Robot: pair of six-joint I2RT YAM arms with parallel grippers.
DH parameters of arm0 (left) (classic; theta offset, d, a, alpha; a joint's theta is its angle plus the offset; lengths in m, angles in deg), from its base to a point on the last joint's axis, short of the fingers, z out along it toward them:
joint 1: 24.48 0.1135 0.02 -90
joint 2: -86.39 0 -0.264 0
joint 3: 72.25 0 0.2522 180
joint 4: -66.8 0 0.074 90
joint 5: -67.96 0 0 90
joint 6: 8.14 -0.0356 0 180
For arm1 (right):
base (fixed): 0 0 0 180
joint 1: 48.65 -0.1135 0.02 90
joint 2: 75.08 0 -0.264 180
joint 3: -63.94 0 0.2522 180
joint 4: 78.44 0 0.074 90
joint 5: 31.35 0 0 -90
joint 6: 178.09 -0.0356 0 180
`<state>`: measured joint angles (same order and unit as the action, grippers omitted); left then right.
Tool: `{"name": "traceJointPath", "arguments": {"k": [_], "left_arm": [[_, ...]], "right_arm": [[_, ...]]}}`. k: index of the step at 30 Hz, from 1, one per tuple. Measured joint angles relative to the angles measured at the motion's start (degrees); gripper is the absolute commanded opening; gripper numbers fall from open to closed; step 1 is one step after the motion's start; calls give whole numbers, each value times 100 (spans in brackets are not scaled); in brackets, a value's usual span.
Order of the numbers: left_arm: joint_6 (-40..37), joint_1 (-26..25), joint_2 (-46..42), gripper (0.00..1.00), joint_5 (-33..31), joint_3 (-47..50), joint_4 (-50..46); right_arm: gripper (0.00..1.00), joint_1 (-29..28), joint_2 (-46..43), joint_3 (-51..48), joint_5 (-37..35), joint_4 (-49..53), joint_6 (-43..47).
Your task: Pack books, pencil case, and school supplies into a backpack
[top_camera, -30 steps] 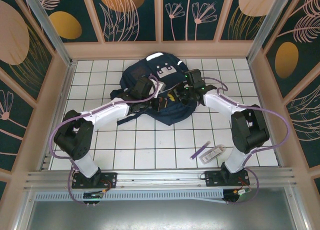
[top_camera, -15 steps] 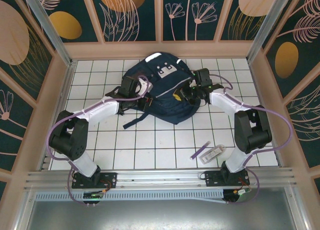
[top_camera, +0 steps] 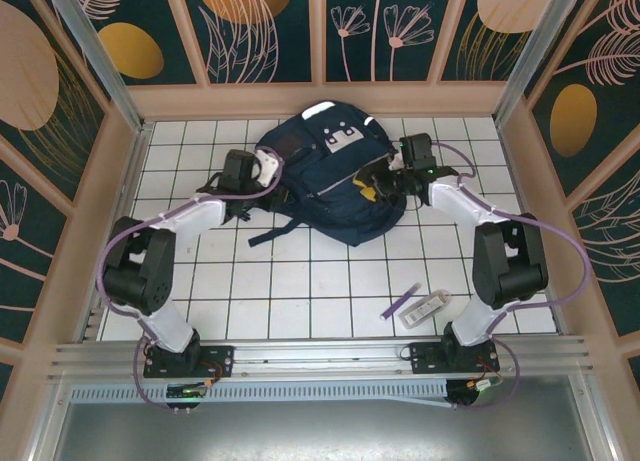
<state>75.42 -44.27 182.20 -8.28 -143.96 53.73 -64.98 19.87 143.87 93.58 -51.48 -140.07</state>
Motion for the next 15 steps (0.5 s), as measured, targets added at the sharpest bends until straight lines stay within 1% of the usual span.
{"name": "traceJointPath", "arguments": {"k": [2, 3, 5, 7, 11, 13, 15], "left_arm": [[-385, 35, -245, 52, 219, 85, 0], [-608, -28, -341, 53, 330, 83, 20], [-999, -236, -407, 53, 433, -35, -20], [-1401, -555, -243, 53, 420, -380, -166], [-2031, -1180, 389, 54, 380, -1143, -289], [-2369, -1462, 695, 56, 382, -1373, -345], [-2649, -1703, 951, 56, 372, -1499, -444]], "right_arm": [[52, 136, -151, 0, -122, 94, 79], [55, 225, -245, -4, -227, 146, 109], [61, 391, -413, -37, -411, 240, 227], [66, 592, -625, -94, -815, 446, 361], [67, 911, -1029, -260, -1718, 837, 527], [68, 1019, -1239, -339, -2144, 1043, 638], [68, 1051, -1469, -437, -2470, 1150, 741]]}}
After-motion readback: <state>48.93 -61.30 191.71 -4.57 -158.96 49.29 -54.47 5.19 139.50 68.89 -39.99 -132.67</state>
